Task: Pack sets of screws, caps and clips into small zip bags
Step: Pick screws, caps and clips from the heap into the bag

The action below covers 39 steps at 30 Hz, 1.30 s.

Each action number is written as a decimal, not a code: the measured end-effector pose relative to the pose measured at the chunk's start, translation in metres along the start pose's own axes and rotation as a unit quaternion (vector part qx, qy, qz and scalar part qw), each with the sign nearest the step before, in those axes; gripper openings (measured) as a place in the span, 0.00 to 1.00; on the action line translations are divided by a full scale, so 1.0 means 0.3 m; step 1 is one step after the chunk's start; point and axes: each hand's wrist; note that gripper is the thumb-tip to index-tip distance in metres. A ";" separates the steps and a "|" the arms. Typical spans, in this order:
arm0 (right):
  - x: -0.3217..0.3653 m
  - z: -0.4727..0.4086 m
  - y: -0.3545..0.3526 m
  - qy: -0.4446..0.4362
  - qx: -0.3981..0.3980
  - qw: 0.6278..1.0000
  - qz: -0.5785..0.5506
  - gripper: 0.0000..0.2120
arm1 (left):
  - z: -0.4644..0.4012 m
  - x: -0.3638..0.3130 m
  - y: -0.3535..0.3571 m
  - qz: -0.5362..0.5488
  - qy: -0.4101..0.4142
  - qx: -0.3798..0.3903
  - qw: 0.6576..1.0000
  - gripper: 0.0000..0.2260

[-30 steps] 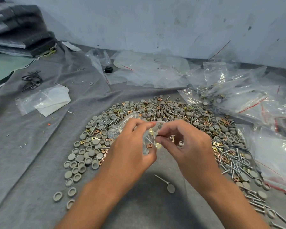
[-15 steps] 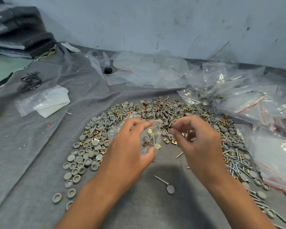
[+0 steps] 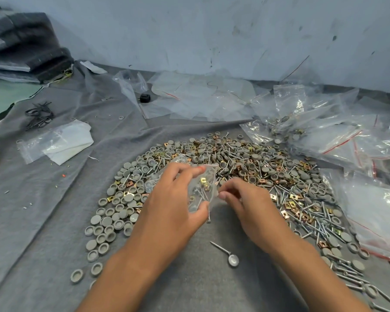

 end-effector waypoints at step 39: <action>0.113 0.052 -0.082 -0.015 0.072 0.903 -0.423 0.13 | -0.011 -0.022 -0.008 0.080 0.014 -0.110 0.991 0.07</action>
Point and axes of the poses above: each hand's wrist, its own z-axis away from the middle knuckle, its own y-axis out of the palm, x = y × z, and after that the axes turned 6 degrees about x, right-handed
